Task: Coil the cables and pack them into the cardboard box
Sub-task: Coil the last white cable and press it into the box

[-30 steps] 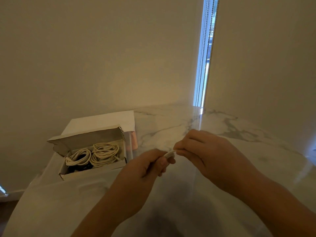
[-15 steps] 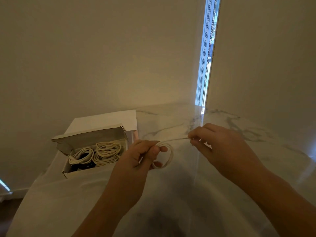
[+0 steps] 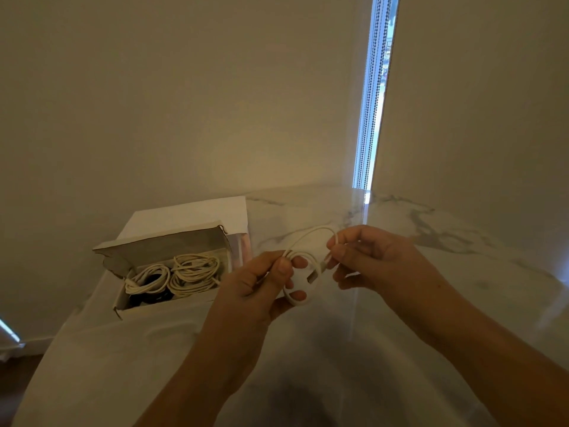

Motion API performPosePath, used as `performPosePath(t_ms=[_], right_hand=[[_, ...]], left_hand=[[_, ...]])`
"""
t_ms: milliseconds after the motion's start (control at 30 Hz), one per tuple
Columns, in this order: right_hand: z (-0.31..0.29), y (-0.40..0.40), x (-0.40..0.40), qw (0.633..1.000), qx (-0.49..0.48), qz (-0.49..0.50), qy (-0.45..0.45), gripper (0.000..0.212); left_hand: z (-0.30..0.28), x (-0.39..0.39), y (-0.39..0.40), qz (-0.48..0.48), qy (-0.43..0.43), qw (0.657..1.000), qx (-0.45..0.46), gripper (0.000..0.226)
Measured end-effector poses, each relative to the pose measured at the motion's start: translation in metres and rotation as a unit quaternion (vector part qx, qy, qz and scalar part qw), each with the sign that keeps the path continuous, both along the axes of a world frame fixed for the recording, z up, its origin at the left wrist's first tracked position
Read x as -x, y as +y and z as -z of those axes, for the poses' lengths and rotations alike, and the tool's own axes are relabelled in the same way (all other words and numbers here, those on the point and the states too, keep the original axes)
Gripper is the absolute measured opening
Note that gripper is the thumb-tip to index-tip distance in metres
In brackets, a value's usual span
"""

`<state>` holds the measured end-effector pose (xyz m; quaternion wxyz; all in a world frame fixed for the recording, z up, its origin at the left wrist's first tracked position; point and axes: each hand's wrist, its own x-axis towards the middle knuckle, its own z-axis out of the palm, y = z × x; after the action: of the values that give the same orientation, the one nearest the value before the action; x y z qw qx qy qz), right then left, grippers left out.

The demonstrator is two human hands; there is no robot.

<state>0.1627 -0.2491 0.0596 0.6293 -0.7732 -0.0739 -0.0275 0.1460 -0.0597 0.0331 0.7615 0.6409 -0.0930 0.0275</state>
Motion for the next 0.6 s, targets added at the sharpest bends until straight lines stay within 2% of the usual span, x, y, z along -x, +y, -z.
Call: performPosePath(t_ms=[200,400,433,533,600], right_hand=[[0.004,0.008,0.005,0.995,-0.051,-0.041,0.069,0.018],[0.007,0.015,0.006,0.963,-0.184,-0.074,0.182,0.023],[0.007,0.016,0.007,0.959,-0.194,-0.078,0.190,0.025],[0.008,0.017,0.008,0.953,-0.208,-0.084,0.202,0.051],[0.011,0.017,0.009,0.955,-0.199,-0.110,0.193,0.055]], left_hand=[[0.000,0.000,0.000,0.008,0.001,1.000,0.006,0.029],[0.005,-0.002,-0.001,0.007,-0.020,0.998,-0.058,0.032],[0.006,-0.002,-0.001,0.007,-0.021,0.998,-0.064,0.032],[0.009,-0.003,0.000,-0.008,-0.028,0.995,-0.100,0.030],[0.012,-0.003,0.000,-0.021,-0.045,0.987,-0.151,0.027]])
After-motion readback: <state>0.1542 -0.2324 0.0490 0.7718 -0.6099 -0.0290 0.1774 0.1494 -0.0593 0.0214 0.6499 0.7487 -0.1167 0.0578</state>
